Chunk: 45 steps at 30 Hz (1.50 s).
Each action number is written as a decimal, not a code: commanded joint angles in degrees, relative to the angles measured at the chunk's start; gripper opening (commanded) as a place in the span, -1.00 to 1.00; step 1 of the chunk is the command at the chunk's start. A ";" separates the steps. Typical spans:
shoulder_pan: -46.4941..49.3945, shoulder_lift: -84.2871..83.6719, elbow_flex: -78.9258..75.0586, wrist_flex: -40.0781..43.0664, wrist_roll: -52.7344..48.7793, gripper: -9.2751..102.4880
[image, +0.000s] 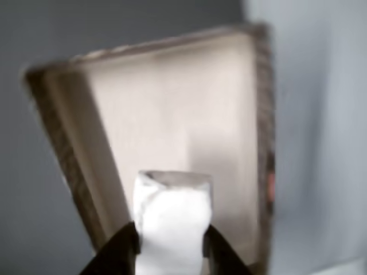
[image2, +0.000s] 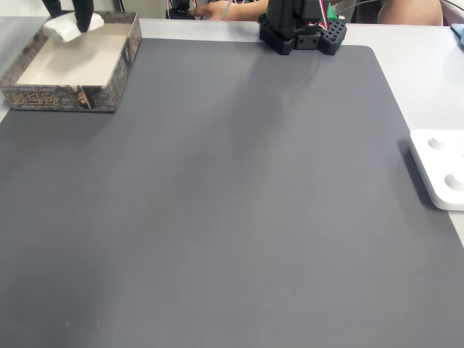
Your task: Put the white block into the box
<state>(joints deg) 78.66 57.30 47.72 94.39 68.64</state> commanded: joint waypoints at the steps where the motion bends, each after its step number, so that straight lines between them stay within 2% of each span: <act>1: -0.53 3.69 -2.02 0.09 9.93 -0.86; 6: -0.53 3.43 -3.16 -0.35 13.54 -0.86; 28: -3.16 -11.07 -12.74 -3.69 13.18 -0.86; 45: -2.55 -13.18 -10.46 -3.60 12.83 -0.76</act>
<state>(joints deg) 76.82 42.89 38.85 91.32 81.83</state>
